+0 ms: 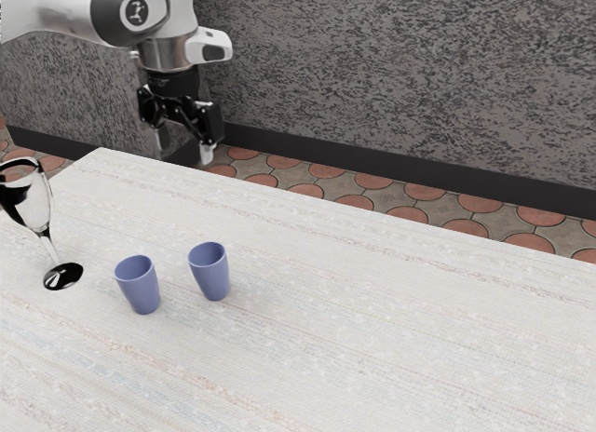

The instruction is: Place the left cup onto the right cup

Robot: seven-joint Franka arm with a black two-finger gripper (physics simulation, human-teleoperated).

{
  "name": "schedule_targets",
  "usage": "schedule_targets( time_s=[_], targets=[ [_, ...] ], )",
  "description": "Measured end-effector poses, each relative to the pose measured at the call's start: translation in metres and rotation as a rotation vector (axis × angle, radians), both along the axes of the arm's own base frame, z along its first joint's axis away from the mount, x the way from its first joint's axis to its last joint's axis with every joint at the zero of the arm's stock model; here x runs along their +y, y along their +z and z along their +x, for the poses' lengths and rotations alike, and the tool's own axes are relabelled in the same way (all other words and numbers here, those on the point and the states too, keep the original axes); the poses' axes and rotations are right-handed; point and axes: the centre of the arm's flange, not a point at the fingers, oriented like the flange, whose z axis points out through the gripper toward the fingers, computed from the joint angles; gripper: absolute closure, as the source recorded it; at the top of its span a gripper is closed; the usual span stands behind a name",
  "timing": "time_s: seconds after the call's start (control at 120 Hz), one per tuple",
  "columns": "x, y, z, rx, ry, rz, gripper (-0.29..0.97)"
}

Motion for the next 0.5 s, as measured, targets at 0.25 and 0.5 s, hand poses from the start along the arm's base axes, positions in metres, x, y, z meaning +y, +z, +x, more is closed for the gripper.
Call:
schedule_targets(
  time_s=[0.25, 0.5],
  targets=[
    [-0.006, 0.0, 0.0, -0.003, -0.014, 0.002, 0.0],
    [0.003, -0.018, 0.002, 0.018, 0.003, 0.002, 0.0]
  ],
)
